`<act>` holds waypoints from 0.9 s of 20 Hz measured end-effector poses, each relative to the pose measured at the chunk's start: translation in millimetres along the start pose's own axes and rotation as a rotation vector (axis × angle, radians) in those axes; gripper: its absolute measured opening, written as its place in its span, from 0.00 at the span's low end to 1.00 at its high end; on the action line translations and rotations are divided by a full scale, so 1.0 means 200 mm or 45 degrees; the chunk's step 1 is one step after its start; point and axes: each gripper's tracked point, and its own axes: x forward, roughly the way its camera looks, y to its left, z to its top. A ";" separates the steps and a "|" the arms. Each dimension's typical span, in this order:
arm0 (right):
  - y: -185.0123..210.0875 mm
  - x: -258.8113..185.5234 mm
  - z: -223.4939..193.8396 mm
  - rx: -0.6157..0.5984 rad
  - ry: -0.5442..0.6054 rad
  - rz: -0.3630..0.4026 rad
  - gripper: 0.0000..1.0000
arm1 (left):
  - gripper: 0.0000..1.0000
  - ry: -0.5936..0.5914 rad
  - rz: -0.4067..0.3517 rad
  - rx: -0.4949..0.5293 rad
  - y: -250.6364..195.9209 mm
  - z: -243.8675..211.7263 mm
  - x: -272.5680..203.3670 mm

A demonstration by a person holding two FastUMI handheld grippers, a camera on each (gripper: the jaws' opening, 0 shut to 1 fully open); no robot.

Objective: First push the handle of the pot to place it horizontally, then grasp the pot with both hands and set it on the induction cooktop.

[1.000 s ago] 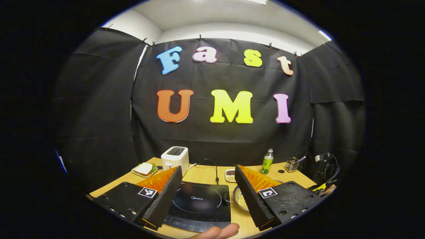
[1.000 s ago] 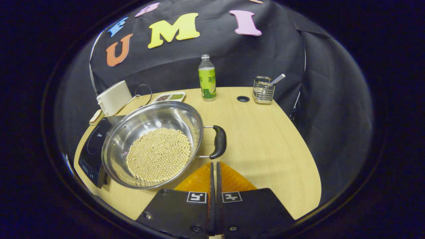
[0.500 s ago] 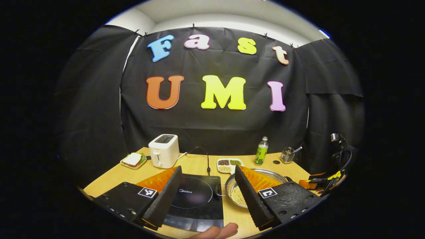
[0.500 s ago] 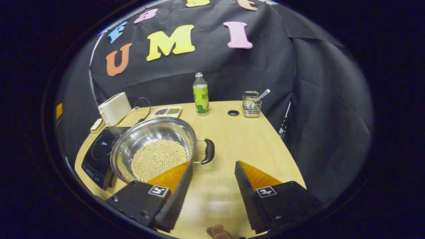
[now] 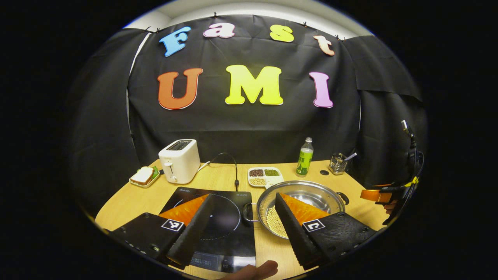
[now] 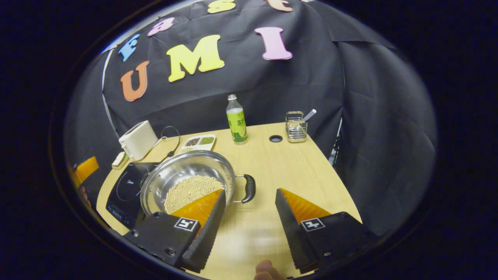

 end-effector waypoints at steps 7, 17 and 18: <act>0.06 0.18 0.02 -0.049 0.076 0.013 0.82 | 0.95 0.183 -0.030 -0.003 -0.06 -0.18 0.22; 0.06 0.49 -0.08 -0.062 0.244 -0.007 0.82 | 0.95 0.400 -0.013 -0.013 -0.03 -0.38 0.48; 0.04 0.52 -0.08 -0.059 0.254 -0.023 0.82 | 0.95 0.411 -0.019 -0.009 -0.03 -0.39 0.50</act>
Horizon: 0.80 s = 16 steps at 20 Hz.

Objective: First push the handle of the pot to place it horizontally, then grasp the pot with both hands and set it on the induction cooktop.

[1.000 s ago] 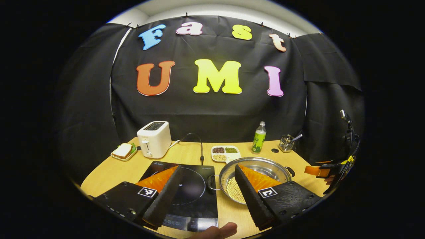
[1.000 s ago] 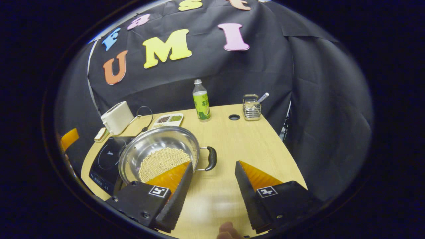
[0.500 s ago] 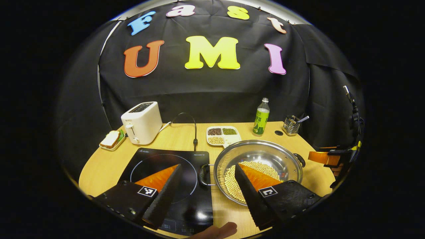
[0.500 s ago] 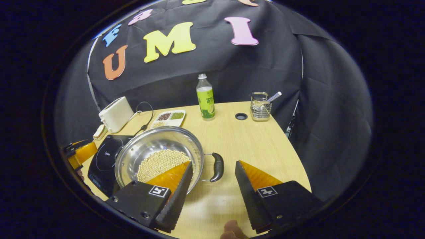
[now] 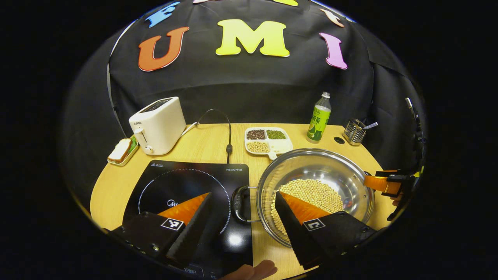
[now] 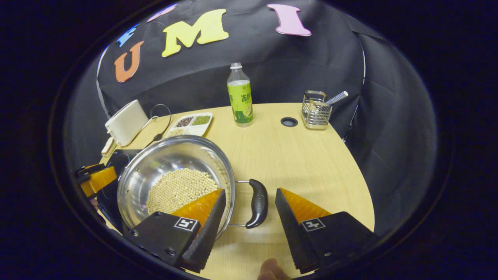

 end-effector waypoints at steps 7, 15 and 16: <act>0.00 0.10 -0.01 0.014 0.030 0.014 0.90 | 0.95 0.094 0.005 0.006 0.00 -0.06 0.11; 0.01 0.17 -0.06 0.025 0.081 0.043 0.90 | 0.85 0.201 -0.020 -0.091 0.02 -0.14 0.19; 0.01 0.17 -0.06 0.025 0.084 0.046 0.90 | 0.96 0.206 -0.021 -0.087 0.03 -0.15 0.19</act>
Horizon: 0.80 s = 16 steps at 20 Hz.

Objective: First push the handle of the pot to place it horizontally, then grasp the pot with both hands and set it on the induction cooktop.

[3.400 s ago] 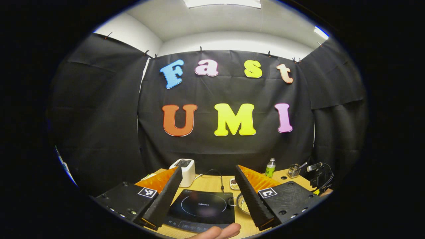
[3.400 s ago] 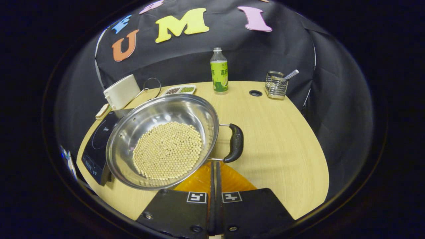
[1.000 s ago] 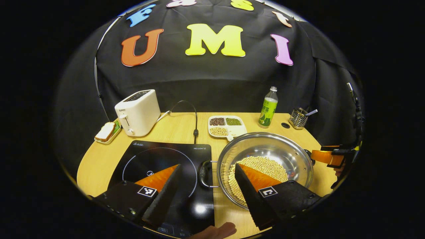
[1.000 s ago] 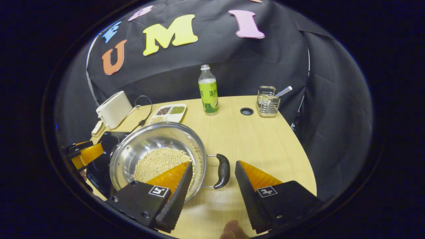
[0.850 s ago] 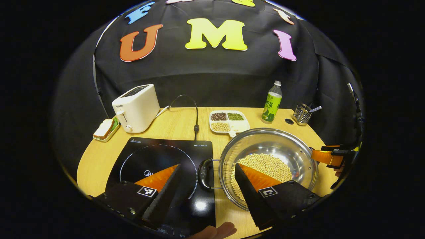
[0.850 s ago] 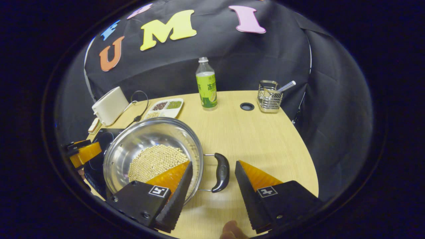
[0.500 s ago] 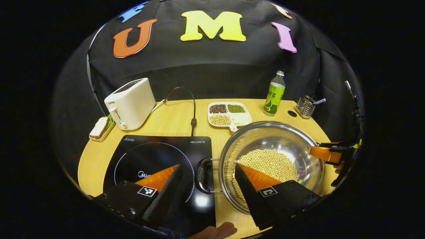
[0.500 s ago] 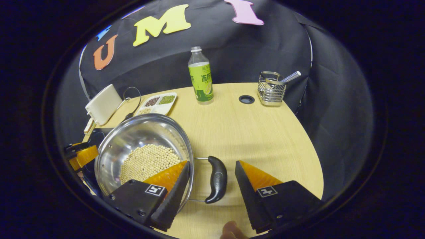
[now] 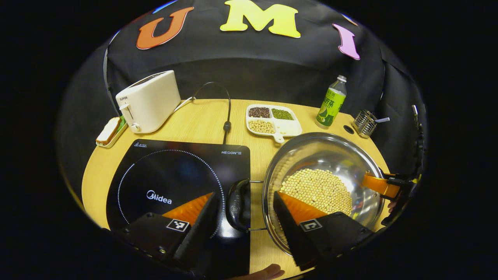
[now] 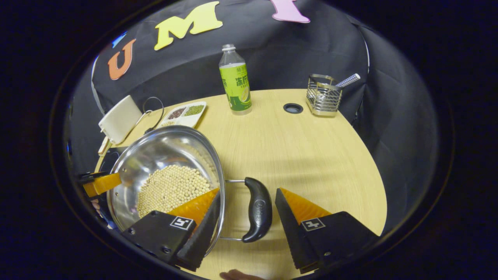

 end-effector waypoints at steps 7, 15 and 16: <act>0.04 -0.02 -0.01 -0.032 -0.004 0.004 0.66 | 0.60 -0.014 -0.053 -0.005 -0.02 0.00 0.01; 0.03 -0.11 -0.05 -0.022 -0.010 -0.030 0.63 | 0.65 -0.020 -0.050 0.036 -0.05 -0.04 -0.04; 0.02 -0.15 -0.04 -0.025 -0.024 -0.035 0.63 | 0.55 -0.029 -0.057 0.034 -0.06 -0.04 -0.05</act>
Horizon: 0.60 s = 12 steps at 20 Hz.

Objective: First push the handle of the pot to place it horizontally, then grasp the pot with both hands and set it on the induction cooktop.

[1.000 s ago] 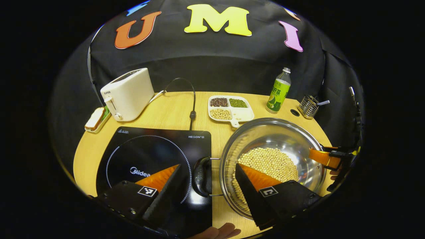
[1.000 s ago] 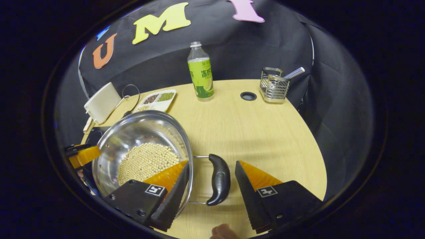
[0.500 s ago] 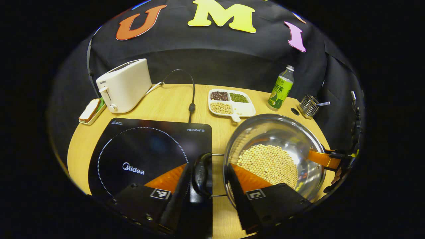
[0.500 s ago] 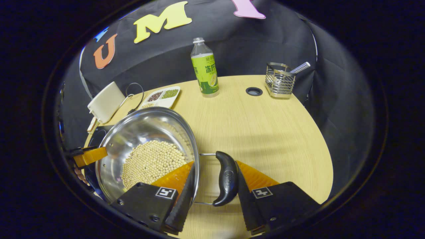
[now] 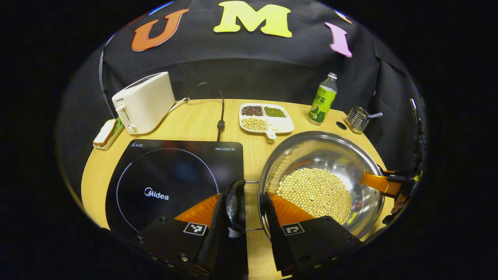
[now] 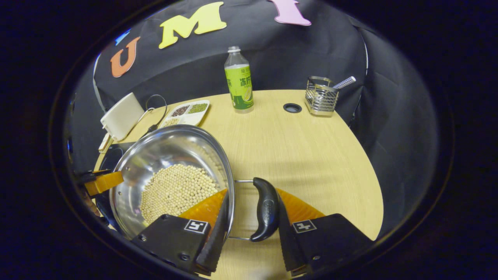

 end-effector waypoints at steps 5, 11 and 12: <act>0.00 -0.19 0.03 -0.007 -0.075 -0.009 0.63 | 0.55 -0.065 -0.017 0.009 -0.02 0.04 -0.15; 0.07 -0.41 0.07 -0.025 -0.146 0.006 0.63 | 0.55 -0.144 -0.022 0.013 0.00 0.09 -0.38; 0.09 -0.44 0.08 -0.025 -0.157 0.013 0.64 | 0.55 -0.159 -0.023 0.007 0.01 0.10 -0.41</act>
